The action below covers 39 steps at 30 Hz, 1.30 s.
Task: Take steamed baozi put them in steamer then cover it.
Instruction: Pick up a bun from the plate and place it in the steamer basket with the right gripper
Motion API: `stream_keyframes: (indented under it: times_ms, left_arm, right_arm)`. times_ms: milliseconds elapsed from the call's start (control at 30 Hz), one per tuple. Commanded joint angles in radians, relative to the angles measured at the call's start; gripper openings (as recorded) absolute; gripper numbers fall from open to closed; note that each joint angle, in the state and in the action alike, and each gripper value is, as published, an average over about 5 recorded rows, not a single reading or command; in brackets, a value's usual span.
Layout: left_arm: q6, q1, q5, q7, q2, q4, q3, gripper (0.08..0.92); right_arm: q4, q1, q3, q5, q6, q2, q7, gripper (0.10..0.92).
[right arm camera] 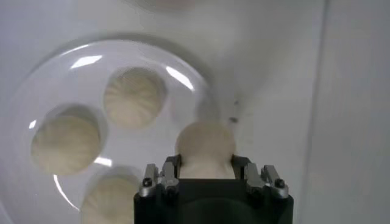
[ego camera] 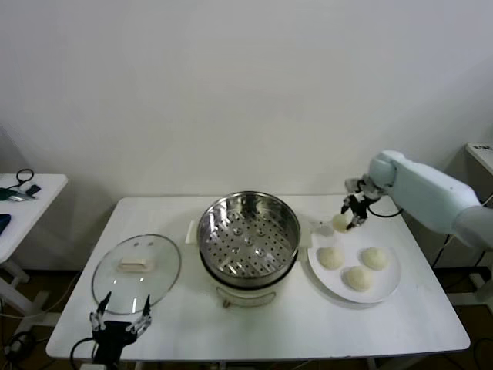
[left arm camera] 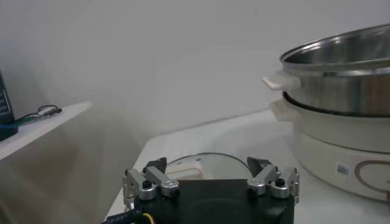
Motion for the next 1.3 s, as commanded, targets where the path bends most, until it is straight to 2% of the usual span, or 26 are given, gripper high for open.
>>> stream_keyframes:
  times_ms: [33,233,333,533,633,933,1300]
  left_arm:
    - [0.001,0.0,0.002,-0.001,-0.007,-0.009,0.006,0.823]
    - [-0.004,0.006,0.0,-0.006,-0.008,-0.011,0.004,0.823]
    - [-0.011,0.01,-0.001,-0.014,-0.008,-0.013,0.004,0.823]
    - [-0.02,0.017,-0.003,-0.021,-0.01,-0.013,0.005,0.823]
    - [-0.02,0.017,-0.003,-0.021,-0.012,-0.013,0.005,0.823]
    - [-0.019,0.016,-0.008,-0.021,-0.008,-0.008,0.002,0.823]
    - [-0.017,0.005,-0.018,-0.021,-0.003,0.004,-0.002,0.823]
  right_arm:
    - [0.345,0.451,-0.225,0.142,0.195,0.017,0.032,0.577]
    - [0.667,0.529,-0.25,0.066,0.311,0.083,0.069,0.58]
    - [0.722,0.471,-0.241,-0.06,0.357,0.124,0.1,0.578]
    - [0.564,0.279,-0.194,-0.374,0.462,0.2,0.176,0.577]
    - [0.454,0.192,-0.168,-0.464,0.488,0.231,0.208,0.577]
    - [0.229,0.011,-0.112,-0.552,0.513,0.312,0.272,0.577]
    - [0.109,-0.059,-0.081,-0.561,0.523,0.371,0.313,0.577]
